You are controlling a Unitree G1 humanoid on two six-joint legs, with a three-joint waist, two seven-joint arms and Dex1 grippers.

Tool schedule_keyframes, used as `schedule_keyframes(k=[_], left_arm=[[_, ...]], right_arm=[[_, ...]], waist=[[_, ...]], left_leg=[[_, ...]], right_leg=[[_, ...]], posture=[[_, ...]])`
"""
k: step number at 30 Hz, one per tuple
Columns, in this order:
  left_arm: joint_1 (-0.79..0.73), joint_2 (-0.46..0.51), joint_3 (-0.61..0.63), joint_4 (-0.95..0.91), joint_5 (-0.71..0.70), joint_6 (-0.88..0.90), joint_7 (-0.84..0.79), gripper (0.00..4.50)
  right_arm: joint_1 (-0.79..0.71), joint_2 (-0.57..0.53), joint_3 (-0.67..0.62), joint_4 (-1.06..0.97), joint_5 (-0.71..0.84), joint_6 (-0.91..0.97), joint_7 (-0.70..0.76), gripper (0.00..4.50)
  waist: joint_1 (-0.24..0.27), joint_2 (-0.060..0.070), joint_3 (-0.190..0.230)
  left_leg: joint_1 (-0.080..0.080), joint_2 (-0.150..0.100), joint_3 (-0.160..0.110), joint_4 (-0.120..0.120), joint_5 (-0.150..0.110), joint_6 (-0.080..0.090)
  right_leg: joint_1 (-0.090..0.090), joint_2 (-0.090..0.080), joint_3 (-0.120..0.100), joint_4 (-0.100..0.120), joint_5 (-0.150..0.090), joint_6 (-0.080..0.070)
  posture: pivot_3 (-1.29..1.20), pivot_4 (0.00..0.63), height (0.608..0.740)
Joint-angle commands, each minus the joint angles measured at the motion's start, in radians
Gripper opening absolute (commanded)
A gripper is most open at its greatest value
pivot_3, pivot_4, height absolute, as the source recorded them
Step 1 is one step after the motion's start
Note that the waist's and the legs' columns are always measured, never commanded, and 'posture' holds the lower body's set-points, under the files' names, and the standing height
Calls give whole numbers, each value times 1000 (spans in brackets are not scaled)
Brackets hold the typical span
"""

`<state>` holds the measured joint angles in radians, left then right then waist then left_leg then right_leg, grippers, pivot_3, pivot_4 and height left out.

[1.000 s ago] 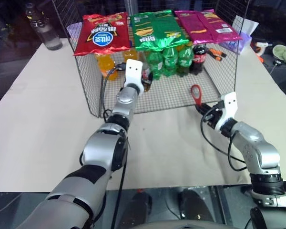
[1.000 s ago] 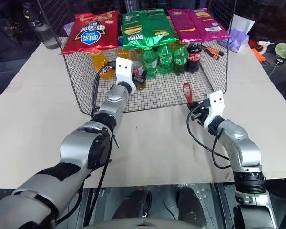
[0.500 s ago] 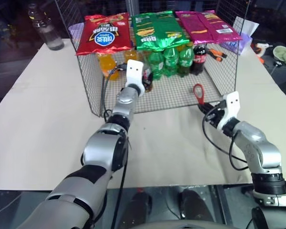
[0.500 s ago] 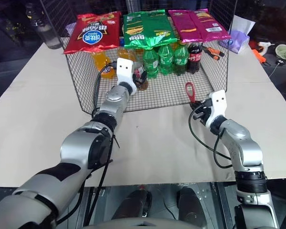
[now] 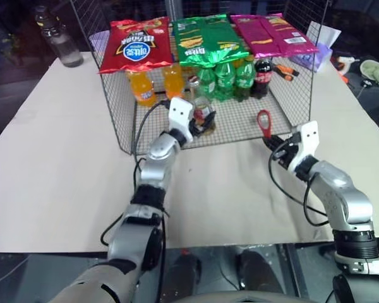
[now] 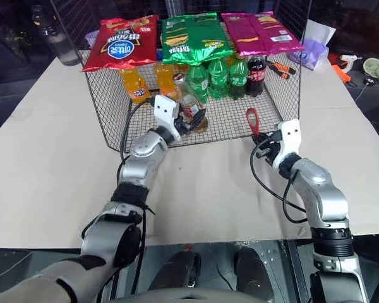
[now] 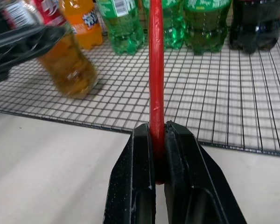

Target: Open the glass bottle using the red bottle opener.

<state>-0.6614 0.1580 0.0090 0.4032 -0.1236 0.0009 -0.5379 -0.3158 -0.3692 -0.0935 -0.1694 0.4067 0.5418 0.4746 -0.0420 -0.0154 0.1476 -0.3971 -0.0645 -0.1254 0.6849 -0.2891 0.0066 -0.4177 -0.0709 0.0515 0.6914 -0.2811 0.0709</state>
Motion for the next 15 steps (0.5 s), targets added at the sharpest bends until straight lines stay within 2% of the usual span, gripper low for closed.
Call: schedule_keyframes(k=[1, 7, 11, 15], left_arm=[[50, 31, -21, -271, -77, 135, -52, 2780], [168, 106, -77, -565, -136, 311, -128, 2780], [220, 130, -96, -637, -158, 374, -141, 2780], [243, 153, -115, -625, -118, 344, -128, 2780]], right_arm=[[0, -31, -25, -62, 8, -17, 19, 0], [12, -44, -36, -66, 12, -21, 20, 0], [8, -54, -33, -60, 7, -28, 28, 0], [1, -57, -36, -46, 4, -34, 31, 0]], waist=[[1, 0, 0], [0, 0, 0], [3, 0, 0], [3, 0, 0]], left_leg=[[0, 0, 0, 1, 0, 0], [1, 1, 1, 1, 0, 0], [1, 1, 1, 1, 0, 0], [2, 1, 1, 1, 0, 0]], right_leg=[[0, 0, 0, 1, 0, 0], [0, 0, 1, 2, 0, 0], [1, 0, 1, 2, 0, 0], [1, 1, 1, 3, 0, 0]], posture=[[0, 150, 740], [0, 150, 740], [0, 150, 740], [0, 150, 740]])
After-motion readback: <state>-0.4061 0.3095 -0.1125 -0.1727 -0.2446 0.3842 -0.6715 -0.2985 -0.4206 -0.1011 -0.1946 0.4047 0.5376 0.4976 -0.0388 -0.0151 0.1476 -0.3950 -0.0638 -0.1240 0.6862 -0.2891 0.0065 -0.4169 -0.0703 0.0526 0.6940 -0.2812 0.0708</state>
